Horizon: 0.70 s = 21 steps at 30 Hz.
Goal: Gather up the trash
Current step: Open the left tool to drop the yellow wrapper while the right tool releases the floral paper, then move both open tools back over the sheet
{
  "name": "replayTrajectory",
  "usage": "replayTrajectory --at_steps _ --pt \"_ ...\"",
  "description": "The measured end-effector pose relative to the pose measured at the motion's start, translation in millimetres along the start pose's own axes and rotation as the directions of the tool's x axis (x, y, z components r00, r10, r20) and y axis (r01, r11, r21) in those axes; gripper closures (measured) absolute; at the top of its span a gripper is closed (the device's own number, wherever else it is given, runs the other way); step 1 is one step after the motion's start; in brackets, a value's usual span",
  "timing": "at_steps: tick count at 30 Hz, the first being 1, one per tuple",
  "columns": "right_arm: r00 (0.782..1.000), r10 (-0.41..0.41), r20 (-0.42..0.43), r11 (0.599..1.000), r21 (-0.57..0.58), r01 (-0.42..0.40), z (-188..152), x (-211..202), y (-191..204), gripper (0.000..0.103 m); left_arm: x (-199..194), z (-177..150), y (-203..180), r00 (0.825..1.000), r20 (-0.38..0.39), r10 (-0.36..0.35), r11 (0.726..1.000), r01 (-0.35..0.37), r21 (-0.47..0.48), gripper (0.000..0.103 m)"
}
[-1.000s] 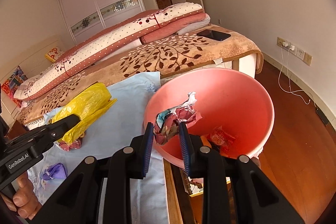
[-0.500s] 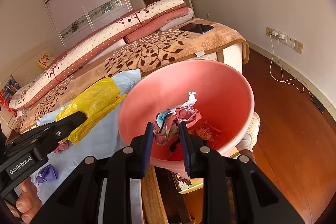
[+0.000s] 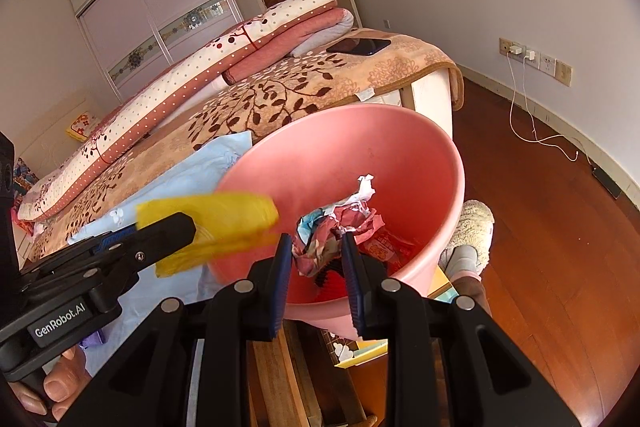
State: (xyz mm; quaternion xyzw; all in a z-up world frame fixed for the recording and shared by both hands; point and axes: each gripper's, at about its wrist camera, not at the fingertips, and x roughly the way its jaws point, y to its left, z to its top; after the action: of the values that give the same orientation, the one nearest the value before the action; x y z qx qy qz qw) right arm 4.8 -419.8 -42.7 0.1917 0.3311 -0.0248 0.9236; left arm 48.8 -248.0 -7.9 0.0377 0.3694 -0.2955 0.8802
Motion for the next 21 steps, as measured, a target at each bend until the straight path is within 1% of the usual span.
replayTrajectory --at_steps 4,8,10,13,16,21 --pt "1.0 -0.001 -0.003 1.0 0.007 0.001 0 2 -3 0.078 2 0 -2 1.0 -0.002 -0.002 1.0 0.002 0.0 0.066" --pt "1.0 -0.013 0.002 1.0 0.02 0.013 -1 3 -6 0.077 3 0 -1 1.0 -0.002 -0.005 1.0 0.005 -0.001 0.065" --pt "1.0 -0.015 0.002 0.999 0.029 0.015 -1 4 -8 0.074 3 0 -2 1.0 -0.004 -0.008 1.0 0.008 -0.002 0.065" --pt "1.0 -0.014 0.005 0.999 0.044 0.014 0 3 -10 0.064 2 -1 -3 1.0 -0.004 -0.01 1.0 0.01 0.001 0.064" --pt "1.0 -0.017 0.008 0.999 0.045 0.016 0 2 -8 0.058 -1 -4 -2 1.0 0.0 -0.011 1.0 0.011 0.005 0.061" --pt "1.0 -0.006 0.014 1.0 0.026 0.006 1 -3 0 0.058 -10 -5 2 1.0 0.01 -0.009 1.0 0.01 -0.006 0.06"
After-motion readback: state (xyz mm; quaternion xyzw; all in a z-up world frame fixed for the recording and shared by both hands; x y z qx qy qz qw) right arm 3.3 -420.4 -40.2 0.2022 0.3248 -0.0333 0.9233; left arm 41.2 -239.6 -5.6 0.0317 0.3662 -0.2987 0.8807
